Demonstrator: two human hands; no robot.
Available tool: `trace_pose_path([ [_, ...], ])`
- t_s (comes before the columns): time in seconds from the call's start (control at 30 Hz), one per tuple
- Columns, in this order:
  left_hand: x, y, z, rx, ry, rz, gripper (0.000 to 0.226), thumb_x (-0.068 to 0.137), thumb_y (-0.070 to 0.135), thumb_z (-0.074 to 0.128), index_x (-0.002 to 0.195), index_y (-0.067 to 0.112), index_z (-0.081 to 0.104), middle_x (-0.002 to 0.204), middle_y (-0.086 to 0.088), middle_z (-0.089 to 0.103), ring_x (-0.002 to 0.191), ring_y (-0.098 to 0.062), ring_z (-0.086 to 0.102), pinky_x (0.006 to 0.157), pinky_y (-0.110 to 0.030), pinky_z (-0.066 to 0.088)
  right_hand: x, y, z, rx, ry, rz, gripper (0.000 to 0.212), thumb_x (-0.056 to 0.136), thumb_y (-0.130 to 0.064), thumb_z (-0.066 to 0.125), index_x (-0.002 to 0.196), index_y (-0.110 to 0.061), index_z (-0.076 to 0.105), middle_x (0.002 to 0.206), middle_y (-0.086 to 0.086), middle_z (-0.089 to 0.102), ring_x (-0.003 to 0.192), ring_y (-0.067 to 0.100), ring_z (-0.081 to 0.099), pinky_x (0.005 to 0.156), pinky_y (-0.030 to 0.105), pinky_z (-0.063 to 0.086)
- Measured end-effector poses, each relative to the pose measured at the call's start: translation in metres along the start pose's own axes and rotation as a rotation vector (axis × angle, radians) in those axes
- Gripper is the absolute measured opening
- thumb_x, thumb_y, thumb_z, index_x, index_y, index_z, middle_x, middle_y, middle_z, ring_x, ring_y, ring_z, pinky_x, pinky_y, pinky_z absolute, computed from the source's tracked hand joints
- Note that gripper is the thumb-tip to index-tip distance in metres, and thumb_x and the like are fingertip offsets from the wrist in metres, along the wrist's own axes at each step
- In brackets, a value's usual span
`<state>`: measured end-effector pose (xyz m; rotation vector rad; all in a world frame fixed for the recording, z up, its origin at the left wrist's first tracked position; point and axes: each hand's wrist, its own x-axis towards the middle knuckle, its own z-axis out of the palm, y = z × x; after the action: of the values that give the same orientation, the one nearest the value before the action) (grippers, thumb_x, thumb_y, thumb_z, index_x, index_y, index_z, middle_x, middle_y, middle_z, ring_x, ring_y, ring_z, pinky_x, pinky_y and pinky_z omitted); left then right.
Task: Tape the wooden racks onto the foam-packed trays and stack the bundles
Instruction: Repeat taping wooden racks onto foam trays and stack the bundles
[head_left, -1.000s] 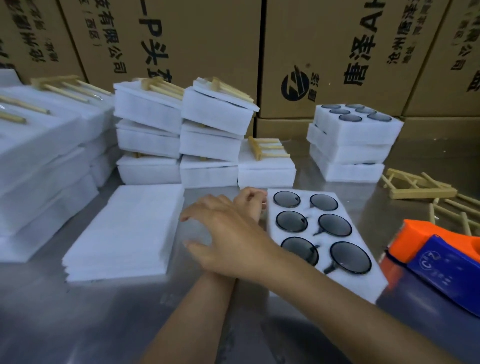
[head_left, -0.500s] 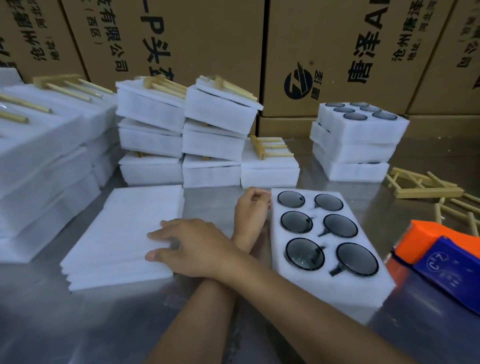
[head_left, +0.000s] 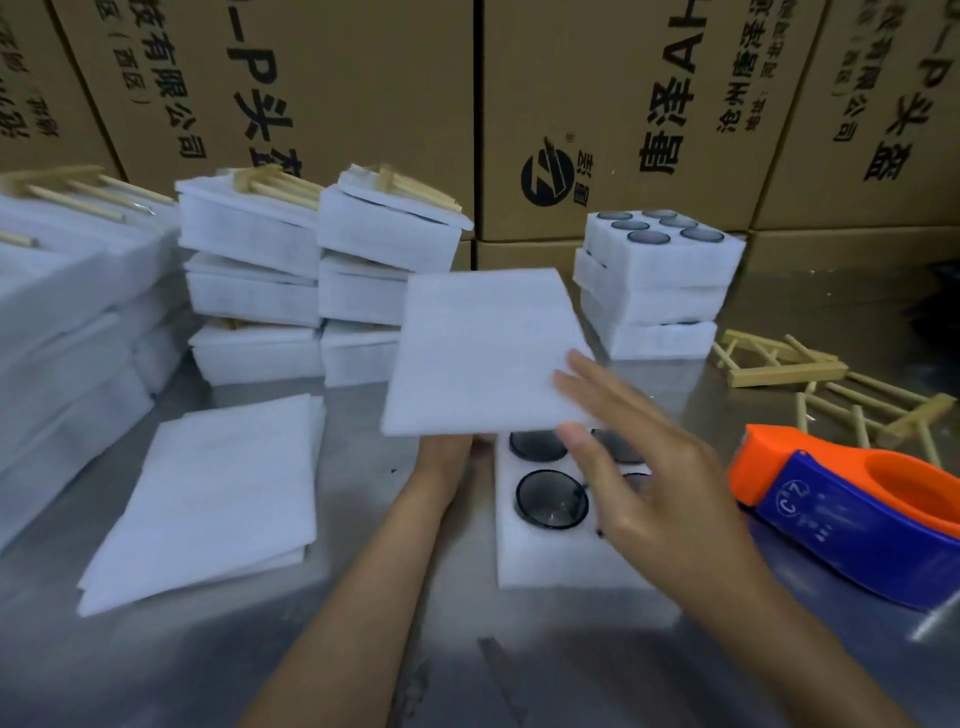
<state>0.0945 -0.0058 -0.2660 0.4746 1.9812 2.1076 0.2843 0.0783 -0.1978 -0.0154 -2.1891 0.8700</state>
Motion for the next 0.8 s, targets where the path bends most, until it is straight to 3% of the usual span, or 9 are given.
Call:
trace_pose_path([
  [0.07,0.003,0.001,0.0,-0.064,0.032,-0.068,0.026,0.104,0.024,0.048,0.114,0.005,0.062,0.1,-0.005,0.065,0.087,-0.011,0.064,0.078,-0.024,0.054,-0.024,0.022,-0.022,-0.063,-0.024,0.078,0.042,0.091,-0.036,0.056,0.133,-0.033,0.059,0.144,-0.029,0.044,0.135,-0.011,0.036,0.105,0.011,0.035],
  [0.17,0.004,0.012,0.012,-0.091,0.051,-0.092,0.043,0.105,0.039,0.039,0.1,0.008,0.069,0.088,-0.004,0.071,0.076,-0.014,0.067,0.07,-0.029,0.053,-0.054,0.045,-0.037,-0.16,-0.101,0.163,0.041,0.093,-0.035,0.057,0.133,-0.039,0.057,0.144,-0.034,0.04,0.136,-0.014,0.031,0.113,0.029,0.035],
  [0.3,-0.001,0.008,0.013,0.158,-0.05,0.031,0.027,0.1,0.036,0.05,0.118,0.021,0.065,0.118,0.003,0.065,0.11,-0.015,0.062,0.098,-0.036,0.047,-0.067,0.052,-0.033,-0.121,-0.094,0.17,0.037,0.096,-0.038,0.05,0.132,-0.04,0.058,0.146,-0.034,0.039,0.139,-0.008,0.031,0.114,0.03,0.03],
  [0.43,-0.003,0.008,0.009,0.093,-0.091,-0.017,0.047,0.099,0.033,0.054,0.144,0.027,0.047,0.141,0.011,0.051,0.129,-0.013,0.051,0.113,-0.04,0.038,-0.069,0.053,-0.026,-0.084,-0.024,0.19,0.035,0.097,-0.022,0.058,0.127,-0.039,0.06,0.143,-0.032,0.043,0.138,-0.004,0.034,0.112,0.011,0.024],
  [0.5,-0.004,0.008,0.01,0.084,-0.13,0.003,0.041,0.099,0.029,0.054,0.14,0.031,0.051,0.136,0.017,0.054,0.127,-0.01,0.053,0.113,-0.038,0.038,-0.073,0.053,-0.028,-0.113,-0.006,0.179,0.034,0.095,-0.027,0.057,0.127,-0.037,0.061,0.142,-0.03,0.045,0.137,-0.002,0.037,0.11,0.01,0.025],
  [0.6,-0.006,0.009,0.012,0.088,-0.157,0.024,0.031,0.098,0.025,0.054,0.126,0.033,0.063,0.124,0.014,0.066,0.115,-0.011,0.062,0.109,-0.041,0.044,-0.078,0.052,-0.031,-0.165,-0.01,0.146,0.036,0.094,-0.036,0.054,0.129,-0.035,0.06,0.143,-0.03,0.044,0.137,-0.002,0.037,0.112,0.02,0.03],
  [0.8,-0.002,0.007,0.01,0.125,-0.115,-0.006,0.042,0.096,0.029,0.054,0.138,0.029,0.054,0.137,0.005,0.058,0.123,-0.017,0.056,0.11,-0.044,0.041,-0.079,0.049,-0.031,-0.173,-0.003,0.138,0.038,0.097,-0.046,0.042,0.131,-0.039,0.057,0.146,-0.033,0.038,0.14,-0.005,0.03,0.111,0.024,0.025],
])
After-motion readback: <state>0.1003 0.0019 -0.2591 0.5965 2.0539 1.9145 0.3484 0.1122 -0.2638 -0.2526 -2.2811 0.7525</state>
